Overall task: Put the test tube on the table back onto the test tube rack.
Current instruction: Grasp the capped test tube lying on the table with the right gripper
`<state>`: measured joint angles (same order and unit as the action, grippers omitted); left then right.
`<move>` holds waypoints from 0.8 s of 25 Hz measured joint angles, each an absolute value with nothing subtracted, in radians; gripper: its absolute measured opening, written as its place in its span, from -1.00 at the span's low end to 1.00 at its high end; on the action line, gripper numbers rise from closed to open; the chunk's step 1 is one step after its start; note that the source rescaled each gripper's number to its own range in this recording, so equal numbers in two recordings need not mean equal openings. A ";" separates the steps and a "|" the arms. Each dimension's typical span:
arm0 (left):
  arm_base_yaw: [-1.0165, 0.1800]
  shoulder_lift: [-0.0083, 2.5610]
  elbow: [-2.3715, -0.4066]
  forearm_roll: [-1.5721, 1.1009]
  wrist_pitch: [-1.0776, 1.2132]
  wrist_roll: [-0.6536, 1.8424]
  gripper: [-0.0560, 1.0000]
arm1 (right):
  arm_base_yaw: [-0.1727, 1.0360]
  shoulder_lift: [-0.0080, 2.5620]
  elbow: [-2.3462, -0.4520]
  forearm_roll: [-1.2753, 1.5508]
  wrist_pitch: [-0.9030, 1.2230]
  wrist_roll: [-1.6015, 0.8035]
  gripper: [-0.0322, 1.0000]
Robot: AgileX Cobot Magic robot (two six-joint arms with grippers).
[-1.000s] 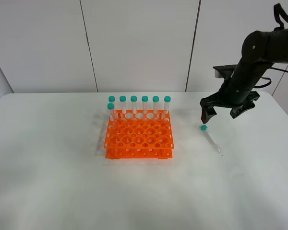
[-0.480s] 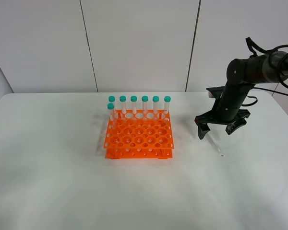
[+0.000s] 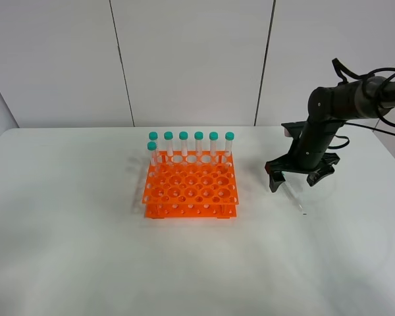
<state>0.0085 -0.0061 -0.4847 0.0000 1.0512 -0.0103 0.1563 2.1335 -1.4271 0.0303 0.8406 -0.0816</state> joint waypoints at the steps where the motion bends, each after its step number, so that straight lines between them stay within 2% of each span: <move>1: 0.008 -0.006 -0.485 0.000 1.051 -0.010 1.00 | 0.156 2.138 -1.427 0.030 0.840 -0.082 1.00; 20: 0.008 -0.006 -0.485 0.000 1.051 -0.010 1.00 | 0.136 2.172 -1.427 0.032 0.862 -0.073 1.00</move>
<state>0.0085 -0.0061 -0.4847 0.0000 1.0512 -0.0103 0.1365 2.1723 -1.4274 0.0323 0.8621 -0.0728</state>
